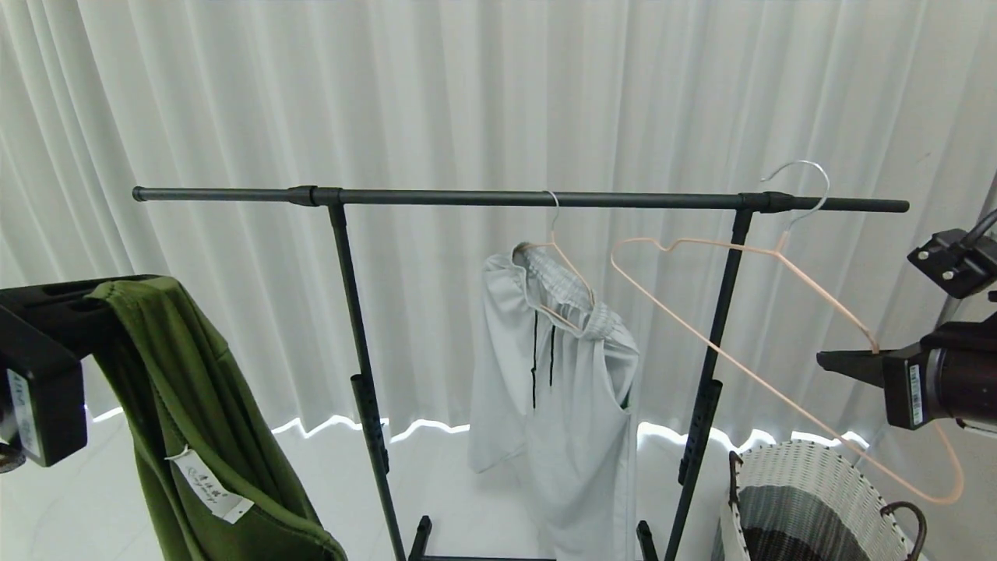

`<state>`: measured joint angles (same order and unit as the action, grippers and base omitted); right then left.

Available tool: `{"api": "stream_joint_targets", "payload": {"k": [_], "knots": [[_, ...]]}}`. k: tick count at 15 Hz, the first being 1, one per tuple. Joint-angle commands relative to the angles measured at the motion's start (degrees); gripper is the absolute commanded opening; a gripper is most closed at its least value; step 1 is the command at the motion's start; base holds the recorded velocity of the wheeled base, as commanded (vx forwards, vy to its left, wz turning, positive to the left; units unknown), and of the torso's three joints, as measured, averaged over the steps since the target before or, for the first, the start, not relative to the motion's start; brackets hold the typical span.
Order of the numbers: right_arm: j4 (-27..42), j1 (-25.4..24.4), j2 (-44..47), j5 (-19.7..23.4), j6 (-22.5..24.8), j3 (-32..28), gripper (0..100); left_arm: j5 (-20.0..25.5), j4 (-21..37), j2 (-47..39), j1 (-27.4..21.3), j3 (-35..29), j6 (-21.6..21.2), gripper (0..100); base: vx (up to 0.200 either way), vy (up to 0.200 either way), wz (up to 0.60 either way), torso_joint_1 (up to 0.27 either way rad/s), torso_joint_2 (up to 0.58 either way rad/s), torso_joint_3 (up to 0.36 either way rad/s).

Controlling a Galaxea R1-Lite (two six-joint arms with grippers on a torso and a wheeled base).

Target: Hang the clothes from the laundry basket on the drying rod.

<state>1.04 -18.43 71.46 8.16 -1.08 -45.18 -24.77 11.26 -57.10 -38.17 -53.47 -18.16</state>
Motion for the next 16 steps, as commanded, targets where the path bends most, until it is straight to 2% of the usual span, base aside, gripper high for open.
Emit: {"api": "stream_joint_targets", "payload": {"k": [1,4,5,6,7,10,11,12,14,16], "knots": [[-0.95,-2.93,-0.53,0.02,0.03,-0.35,0,0.16,-0.01,-0.12,0.29,0.82,-0.03,0,0.0,0.0,0.0,0.0,0.0,0.0],[-2.0,-9.87,-1.06,0.11,-0.06,-0.35,0,1.74,-0.1,-0.73,0.46,1.17,0.06,0,0.0,0.0,0.0,0.0,0.0,0.0],[-2.0,-14.79,-1.32,0.11,-0.06,-0.26,0,1.74,-0.01,-2.23,2.05,0.91,-0.03,0,0.0,0.0,0.0,0.0,0.0,0.0],[-1.92,-18.31,-1.32,0.02,-0.06,-0.17,0,1.66,-0.01,-3.98,4.42,0.56,0.06,0,0.0,0.0,0.0,0.0,0.0,0.0],[-1.92,-19.8,-1.32,0.02,-0.06,-0.09,0,1.83,-0.01,-4.69,5.3,0.21,0.15,0,0.0,0.0,0.0,0.0,0.0,0.0],[-1.65,-31.58,-1.76,0.02,-0.15,0.27,0,1.83,-0.01,-10.75,10.22,-2.69,1.46,0,0.0,0.0,0.0,0.0,0.0,0.0],[-1.48,-35.27,-2.2,-0.07,-0.32,0.62,0,1.83,-0.1,-12.51,10.22,-3.31,4.01,0,0.0,0.0,0.0,0.0,0.0,0.0],[-1.56,-37.91,-2.29,-0.07,-0.23,1.41,0,1.83,-0.01,-14.44,10.13,-4.28,8.5,0,0.0,0.0,0.0,0.0,0.0,0.0],[-1.65,-39.93,-2.29,-0.07,-0.23,2.64,0,1.66,-0.01,-17.43,10.13,-5.68,15.44,0,0.0,0.0,0.0,0.0,0.0,0.0],[-1.83,-39.93,-1.94,-0.07,-0.32,2.73,0,1.66,-0.01,-18.13,10.13,-5.59,16.58,0,0.0,0.0,0.0,0.0,0.0,0.0]]}}
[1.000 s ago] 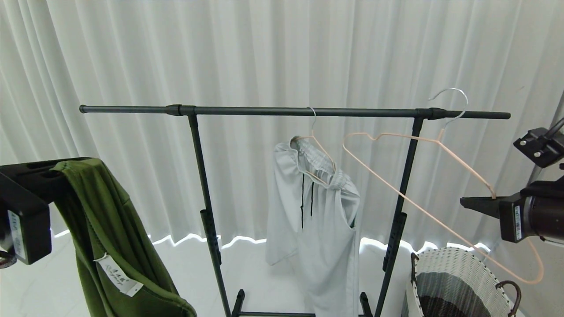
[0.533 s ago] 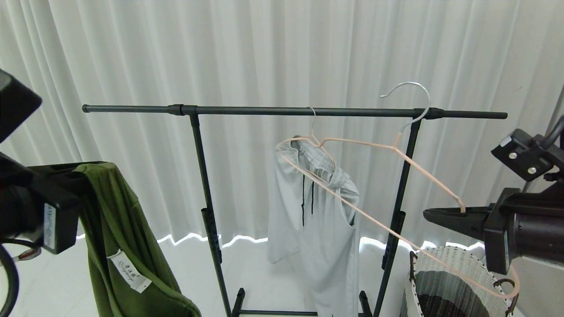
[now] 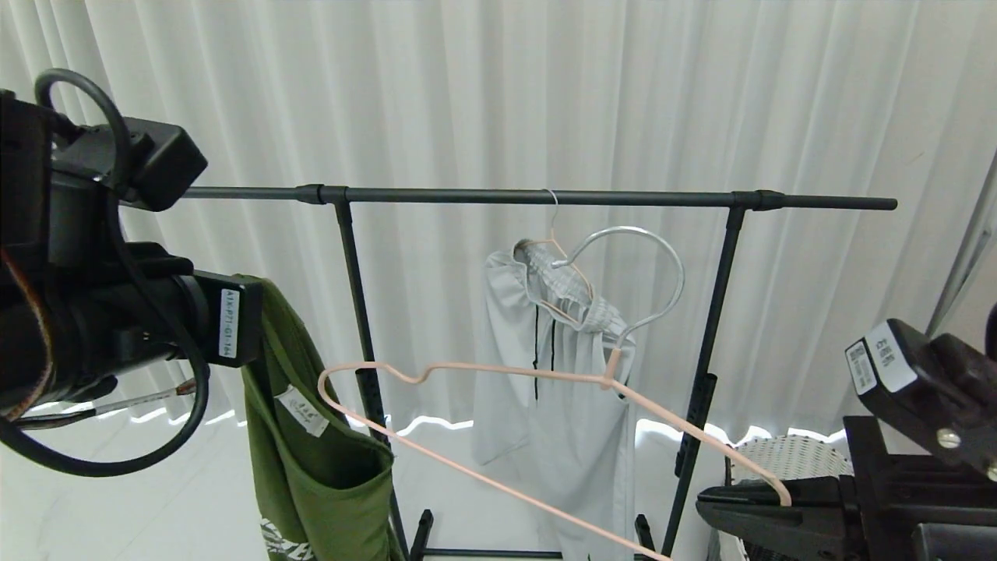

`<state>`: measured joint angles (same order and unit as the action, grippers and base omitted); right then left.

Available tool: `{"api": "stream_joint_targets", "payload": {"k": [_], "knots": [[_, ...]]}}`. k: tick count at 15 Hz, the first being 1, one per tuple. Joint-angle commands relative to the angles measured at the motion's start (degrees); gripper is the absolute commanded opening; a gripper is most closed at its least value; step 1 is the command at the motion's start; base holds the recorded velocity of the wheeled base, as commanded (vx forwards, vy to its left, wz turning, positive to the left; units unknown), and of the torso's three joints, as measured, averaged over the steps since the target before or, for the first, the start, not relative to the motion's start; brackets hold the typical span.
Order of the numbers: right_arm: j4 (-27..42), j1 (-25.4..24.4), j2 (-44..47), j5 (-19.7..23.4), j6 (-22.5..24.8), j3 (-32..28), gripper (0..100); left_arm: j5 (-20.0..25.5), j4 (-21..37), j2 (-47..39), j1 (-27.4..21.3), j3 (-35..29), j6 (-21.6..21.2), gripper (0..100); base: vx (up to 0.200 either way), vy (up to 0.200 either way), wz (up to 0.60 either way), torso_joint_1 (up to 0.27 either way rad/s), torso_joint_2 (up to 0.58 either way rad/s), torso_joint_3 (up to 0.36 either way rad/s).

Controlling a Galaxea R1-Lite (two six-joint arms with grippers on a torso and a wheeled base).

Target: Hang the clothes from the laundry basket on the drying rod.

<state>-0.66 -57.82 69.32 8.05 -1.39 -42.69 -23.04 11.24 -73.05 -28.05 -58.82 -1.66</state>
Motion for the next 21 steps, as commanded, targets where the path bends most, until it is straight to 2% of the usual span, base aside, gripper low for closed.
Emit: {"api": "stream_joint_targets", "payload": {"k": [1,5,8,11,12,17,21], "knots": [[-0.31,-0.54,0.56,0.04,-0.02,0.15,0,0.1,0.01,-2.19,0.01,0.02,0.08,0,0.0,0.0,0.0,0.0,0.0,0.0],[-1.01,-0.54,2.23,0.04,-0.54,0.24,0,1.77,0.01,-2.54,-1.22,-0.24,1.22,0,0.0,0.0,0.0,0.0,0.0,0.0],[-4.88,-0.54,5.39,-0.49,-2.92,0.42,0,2.12,-0.08,-2.45,-2.01,-0.24,1.39,0,0.0,0.0,0.0,0.0,0.0,0.0],[-9.45,-0.45,8.56,-5.41,-5.99,0.68,0,2.39,-0.25,-2.63,-1.92,-0.16,1.57,0,0.0,0.0,0.0,0.0,0.0,0.0],[-10.06,-0.63,8.12,-5.5,-6.78,0.68,0,2.39,-0.25,-2.89,-1.83,-0.07,1.57,0,0.0,0.0,0.0,0.0,0.0,0.0],[-9.89,-6.25,5.13,-5.67,-6.96,3.93,0,2.12,-0.25,-4.12,-0.34,-0.24,1.39,0,0.0,0.0,0.0,0.0,0.0,0.0],[-10.77,-6.25,6.53,-6.02,-7.31,3.05,0,2.03,-0.25,-4.3,-0.43,0.02,1.39,0,0.0,0.0,0.0,0.0,0.0,0.0]]}}
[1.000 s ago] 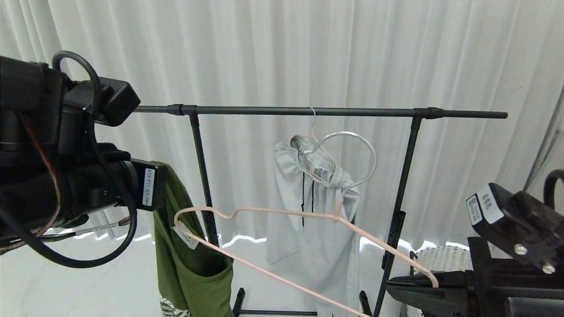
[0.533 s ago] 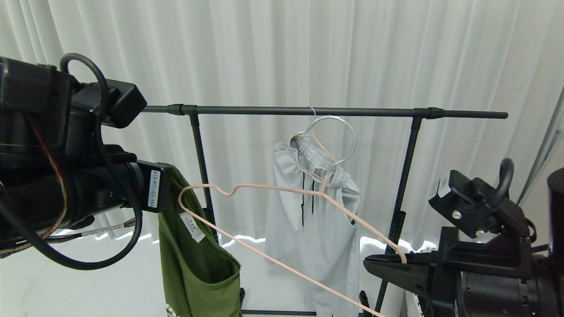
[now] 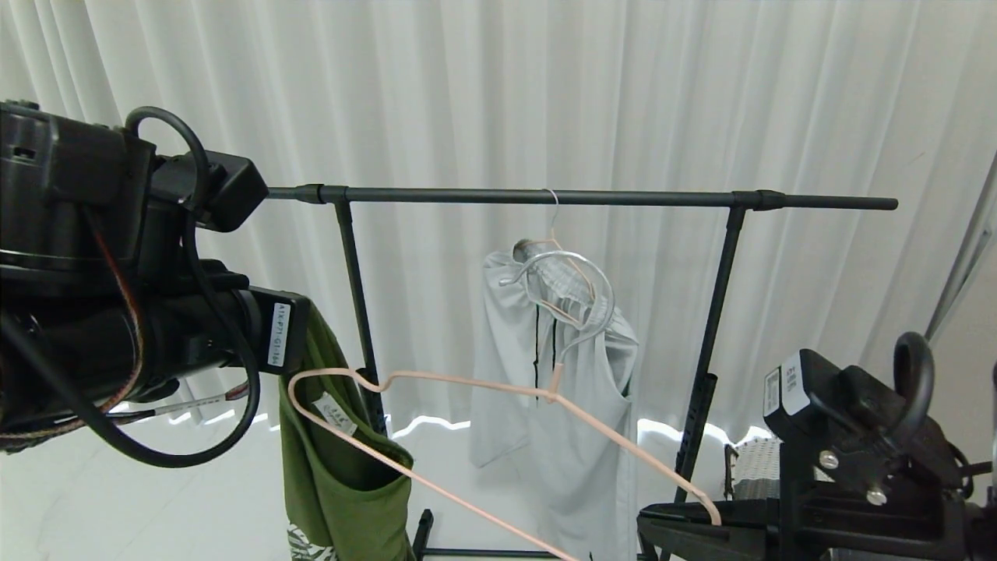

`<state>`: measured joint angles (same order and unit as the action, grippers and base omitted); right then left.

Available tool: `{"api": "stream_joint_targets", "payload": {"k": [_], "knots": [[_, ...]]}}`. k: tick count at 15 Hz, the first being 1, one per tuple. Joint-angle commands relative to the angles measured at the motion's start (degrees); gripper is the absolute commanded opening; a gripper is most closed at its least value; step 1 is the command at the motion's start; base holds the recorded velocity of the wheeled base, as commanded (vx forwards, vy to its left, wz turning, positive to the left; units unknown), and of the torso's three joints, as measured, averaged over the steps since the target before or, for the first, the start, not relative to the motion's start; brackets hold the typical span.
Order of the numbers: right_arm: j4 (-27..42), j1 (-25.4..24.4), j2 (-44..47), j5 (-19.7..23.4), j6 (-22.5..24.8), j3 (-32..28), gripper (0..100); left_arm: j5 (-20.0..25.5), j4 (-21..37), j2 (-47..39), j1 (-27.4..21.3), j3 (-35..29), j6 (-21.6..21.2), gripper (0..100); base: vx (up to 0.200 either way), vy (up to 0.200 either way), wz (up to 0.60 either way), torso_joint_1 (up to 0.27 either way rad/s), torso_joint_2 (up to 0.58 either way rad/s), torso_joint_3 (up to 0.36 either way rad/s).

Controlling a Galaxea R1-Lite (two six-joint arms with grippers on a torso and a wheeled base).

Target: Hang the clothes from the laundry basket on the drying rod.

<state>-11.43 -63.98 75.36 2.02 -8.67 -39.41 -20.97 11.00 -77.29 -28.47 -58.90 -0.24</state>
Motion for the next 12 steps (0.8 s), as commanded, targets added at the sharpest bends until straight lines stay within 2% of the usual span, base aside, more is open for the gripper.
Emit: {"api": "stream_joint_targets", "payload": {"k": [1,5,8,10,12], "knots": [[-0.61,-0.1,1.01,-0.09,-0.3,-0.23,0,-0.04,-0.01,-0.23,-0.1,0.28,0.07,0,0.0,0.0,0.0,0.0,0.0,0.0],[-4.56,-0.1,4.97,-5.45,-1.79,-0.23,0,-0.13,-0.01,-1.02,-0.19,0.19,0.07,0,0.0,0.0,0.0,0.0,0.0,0.0],[-5.79,-0.1,6.11,-6.95,-2.93,-0.4,0,-1.18,-0.01,-1.99,-0.19,0.02,0.51,0,0.0,0.0,0.0,0.0,0.0,0.0],[-5.79,-0.36,6.38,-7.3,-2.93,-0.93,0,-3.82,-0.01,-3.22,-0.63,-0.33,2.09,0,0.0,0.0,0.0,0.0,0.0,0.0],[-5.97,-1.06,7.69,-7.47,-3.02,-1.98,0,-4.43,-0.01,-3.31,-1.68,-0.33,3.41,0,0.0,0.0,0.0,0.0,0.0,0.0]]}}
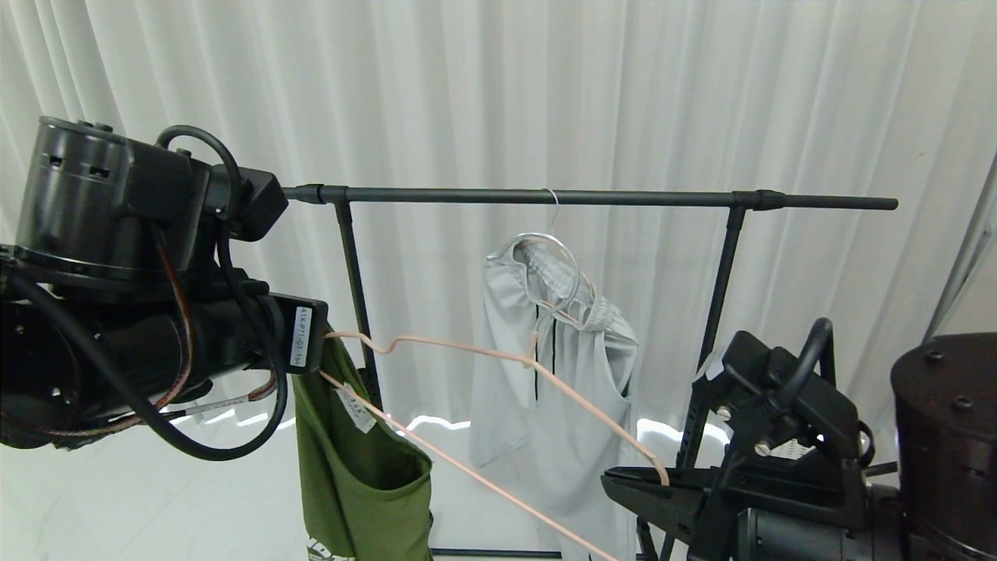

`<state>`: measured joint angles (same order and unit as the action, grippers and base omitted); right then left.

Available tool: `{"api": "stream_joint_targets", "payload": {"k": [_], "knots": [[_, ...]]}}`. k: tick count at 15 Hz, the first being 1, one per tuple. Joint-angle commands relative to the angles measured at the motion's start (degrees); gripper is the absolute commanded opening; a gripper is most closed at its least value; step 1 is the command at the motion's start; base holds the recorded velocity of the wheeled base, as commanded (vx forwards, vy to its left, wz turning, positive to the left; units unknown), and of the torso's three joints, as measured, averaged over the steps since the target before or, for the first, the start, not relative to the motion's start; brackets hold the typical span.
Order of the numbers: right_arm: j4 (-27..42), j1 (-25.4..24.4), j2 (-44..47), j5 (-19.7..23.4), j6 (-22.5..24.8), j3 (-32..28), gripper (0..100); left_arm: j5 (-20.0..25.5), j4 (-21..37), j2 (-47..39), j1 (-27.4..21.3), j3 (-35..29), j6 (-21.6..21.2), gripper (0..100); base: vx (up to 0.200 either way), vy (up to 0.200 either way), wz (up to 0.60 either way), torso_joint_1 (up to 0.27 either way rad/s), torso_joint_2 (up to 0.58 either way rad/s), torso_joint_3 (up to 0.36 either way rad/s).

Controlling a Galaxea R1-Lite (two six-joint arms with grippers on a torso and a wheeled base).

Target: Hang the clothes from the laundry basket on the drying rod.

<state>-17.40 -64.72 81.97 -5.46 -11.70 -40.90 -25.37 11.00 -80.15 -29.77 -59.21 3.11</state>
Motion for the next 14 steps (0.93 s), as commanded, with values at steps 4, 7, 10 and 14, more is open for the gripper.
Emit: {"api": "stream_joint_targets", "payload": {"k": [4,7,10,14], "knots": [[-0.36,-5.33,3.81,-0.95,-0.51,-1.29,0,-0.03,-0.01,-1.15,-0.73,-0.38,1.64,0,0.0,0.0,0.0,0.0,0.0,0.0],[-3.43,-5.59,7.15,-4.73,-2.45,-1.64,0,-0.03,-0.01,-1.23,-0.73,-0.82,2.08,0,0.0,0.0,0.0,0.0,0.0,0.0],[-5.19,-4.8,8.21,-6.93,-4.29,-2.52,0,-0.12,-0.01,-0.88,-0.73,-0.73,1.99,0,0.0,0.0,0.0,0.0,0.0,0.0],[-4.84,-3.92,8.03,-8.25,-4.38,-1.99,0,-0.38,-0.01,-0.44,-0.64,-0.91,1.99,0,0.0,0.0,0.0,0.0,0.0,0.0]]}}
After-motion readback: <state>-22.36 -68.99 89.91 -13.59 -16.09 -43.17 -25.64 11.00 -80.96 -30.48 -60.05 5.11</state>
